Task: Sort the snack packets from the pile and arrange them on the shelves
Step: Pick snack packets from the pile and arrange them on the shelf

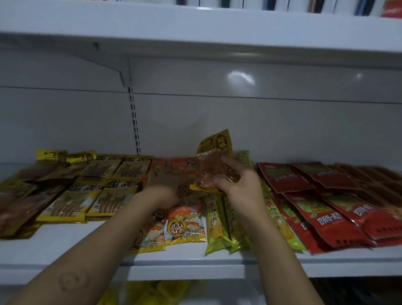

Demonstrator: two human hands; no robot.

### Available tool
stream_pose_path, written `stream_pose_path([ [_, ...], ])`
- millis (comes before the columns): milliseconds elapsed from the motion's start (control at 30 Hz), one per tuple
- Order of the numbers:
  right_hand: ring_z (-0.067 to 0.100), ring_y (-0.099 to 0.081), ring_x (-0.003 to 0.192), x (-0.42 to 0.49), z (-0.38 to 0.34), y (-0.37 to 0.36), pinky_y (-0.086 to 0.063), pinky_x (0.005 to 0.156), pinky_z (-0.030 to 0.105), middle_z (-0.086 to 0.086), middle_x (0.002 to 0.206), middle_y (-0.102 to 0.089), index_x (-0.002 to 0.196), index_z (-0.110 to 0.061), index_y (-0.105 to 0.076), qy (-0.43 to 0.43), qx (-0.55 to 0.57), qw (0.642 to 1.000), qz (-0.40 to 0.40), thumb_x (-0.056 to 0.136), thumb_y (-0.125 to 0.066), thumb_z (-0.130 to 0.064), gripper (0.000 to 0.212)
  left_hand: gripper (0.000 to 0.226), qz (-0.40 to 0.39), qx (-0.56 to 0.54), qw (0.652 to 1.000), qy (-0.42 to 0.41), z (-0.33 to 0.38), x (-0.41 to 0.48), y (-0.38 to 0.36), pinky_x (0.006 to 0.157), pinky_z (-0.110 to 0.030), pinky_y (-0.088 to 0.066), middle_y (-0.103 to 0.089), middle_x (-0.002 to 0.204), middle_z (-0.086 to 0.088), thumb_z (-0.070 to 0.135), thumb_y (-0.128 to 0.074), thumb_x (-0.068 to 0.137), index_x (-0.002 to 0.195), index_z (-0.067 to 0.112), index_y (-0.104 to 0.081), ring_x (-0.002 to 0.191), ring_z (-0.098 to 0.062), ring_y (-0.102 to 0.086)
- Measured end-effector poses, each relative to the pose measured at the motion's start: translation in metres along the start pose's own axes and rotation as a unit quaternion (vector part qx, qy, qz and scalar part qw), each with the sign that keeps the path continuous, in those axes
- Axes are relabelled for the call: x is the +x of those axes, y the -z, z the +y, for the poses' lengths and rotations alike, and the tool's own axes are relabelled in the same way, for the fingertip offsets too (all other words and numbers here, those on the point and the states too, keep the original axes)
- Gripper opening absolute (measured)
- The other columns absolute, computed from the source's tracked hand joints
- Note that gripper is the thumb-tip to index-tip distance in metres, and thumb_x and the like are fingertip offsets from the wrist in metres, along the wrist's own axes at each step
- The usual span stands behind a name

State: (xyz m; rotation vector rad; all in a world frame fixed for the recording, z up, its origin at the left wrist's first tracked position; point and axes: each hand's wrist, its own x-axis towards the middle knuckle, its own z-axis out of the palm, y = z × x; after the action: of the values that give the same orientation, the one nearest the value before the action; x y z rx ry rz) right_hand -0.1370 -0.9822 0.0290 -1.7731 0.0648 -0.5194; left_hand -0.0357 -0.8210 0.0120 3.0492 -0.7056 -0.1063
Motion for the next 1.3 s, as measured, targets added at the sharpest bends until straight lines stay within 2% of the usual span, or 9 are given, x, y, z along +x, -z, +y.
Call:
stream_pose_path([
  [167,0.011,-0.056,0.118,-0.005,0.002,-0.003,-0.045,0.104,0.026,-0.006,0.129,-0.059,0.135,-0.017,-0.057,-0.011,0.018,1.0,-0.016,0.084,-0.073,-0.005,0.054,0.056,0.002,0.009,1.0,-0.002,0.0,-0.007,0.0,0.118,-0.058,-0.003,-0.027,0.16,0.002,0.022,-0.043,0.099,0.15,0.041,-0.029,0.149,-0.026,-0.015],
  [300,0.016,-0.059,0.118,-0.004,0.006,-0.012,-0.048,0.105,0.041,-0.003,0.127,-0.063,0.129,-0.026,-0.06,-0.02,0.038,0.999,-0.015,0.084,-0.073,-0.004,0.052,0.052,0.081,-0.069,0.994,0.013,-0.007,-0.015,0.003,0.118,-0.054,-0.009,-0.037,0.155,-0.001,0.019,-0.045,0.097,0.145,0.037,-0.039,0.143,-0.026,-0.026],
  [467,0.015,-0.063,0.112,-0.005,0.007,-0.037,-0.052,0.098,0.044,-0.006,0.12,-0.066,0.126,-0.028,-0.061,-0.023,0.084,0.996,-0.024,0.085,-0.07,0.0,0.05,0.028,0.159,-0.133,0.978,0.022,-0.022,-0.048,-0.001,0.113,-0.054,-0.02,-0.06,0.122,-0.005,0.023,-0.043,0.101,0.124,0.027,-0.057,0.124,-0.029,-0.046],
  [667,0.011,-0.06,0.114,-0.015,-0.004,-0.086,-0.05,0.101,0.042,-0.009,0.122,-0.063,0.128,-0.028,-0.061,0.0,0.088,0.994,-0.061,0.087,-0.071,-0.007,0.047,0.021,0.229,-0.233,0.941,0.086,-0.055,-0.093,-0.002,0.103,-0.043,-0.031,-0.066,0.106,-0.001,0.036,-0.039,0.104,0.11,0.021,-0.051,0.111,-0.028,-0.057],
  [767,0.012,-0.059,0.116,-0.02,-0.007,-0.115,-0.049,0.102,0.041,-0.009,0.124,-0.064,0.127,-0.029,-0.062,0.008,0.085,0.993,-0.084,0.086,-0.072,-0.007,0.047,0.032,0.253,-0.356,0.898,0.056,-0.072,-0.115,-0.006,0.097,-0.038,-0.045,-0.065,0.112,0.008,0.044,-0.041,0.102,0.126,0.025,-0.052,0.109,-0.015,-0.061],
  [867,0.009,-0.056,0.12,-0.025,-0.013,-0.145,-0.046,0.102,0.027,-0.011,0.126,-0.062,0.13,-0.024,-0.06,0.017,0.092,0.988,-0.12,0.087,-0.069,-0.002,0.049,0.044,0.262,-0.428,0.862,0.08,-0.092,-0.135,-0.007,0.096,-0.029,-0.047,-0.062,0.125,0.011,0.046,-0.048,0.098,0.141,0.032,-0.046,0.114,-0.005,-0.057],
  [1033,0.007,-0.057,0.119,-0.034,-0.024,-0.195,-0.047,0.102,0.027,-0.009,0.127,-0.062,0.131,-0.021,-0.059,0.022,0.104,0.981,-0.162,0.085,-0.07,0.001,0.052,0.049,0.289,-0.526,0.796,0.073,-0.135,-0.157,-0.01,0.082,-0.017,-0.052,-0.067,0.087,0.017,0.019,-0.069,0.091,0.133,0.034,-0.05,0.088,0.005,-0.063],
  [1133,0.007,-0.055,0.119,-0.032,-0.03,-0.225,-0.048,0.096,0.019,-0.009,0.127,-0.061,0.133,-0.019,-0.058,0.026,0.095,0.981,-0.169,0.085,-0.072,-0.003,0.052,0.051,0.319,-0.523,0.787,0.071,-0.167,-0.159,-0.011,0.079,-0.014,-0.051,-0.067,0.097,0.014,0.009,-0.073,0.087,0.128,0.033,-0.054,0.09,0.003,-0.063],
  [1300,0.014,-0.062,0.112,-0.026,-0.037,-0.282,-0.053,0.093,0.034,-0.007,0.122,-0.066,0.133,-0.022,-0.059,0.039,0.028,0.987,-0.153,0.084,-0.077,-0.018,0.053,0.047,0.331,-0.521,0.785,0.057,-0.23,-0.156,-0.009,0.084,-0.022,-0.055,-0.071,0.107,0.013,0.007,-0.077,0.083,0.116,0.036,-0.061,0.098,0.0,-0.066],
])
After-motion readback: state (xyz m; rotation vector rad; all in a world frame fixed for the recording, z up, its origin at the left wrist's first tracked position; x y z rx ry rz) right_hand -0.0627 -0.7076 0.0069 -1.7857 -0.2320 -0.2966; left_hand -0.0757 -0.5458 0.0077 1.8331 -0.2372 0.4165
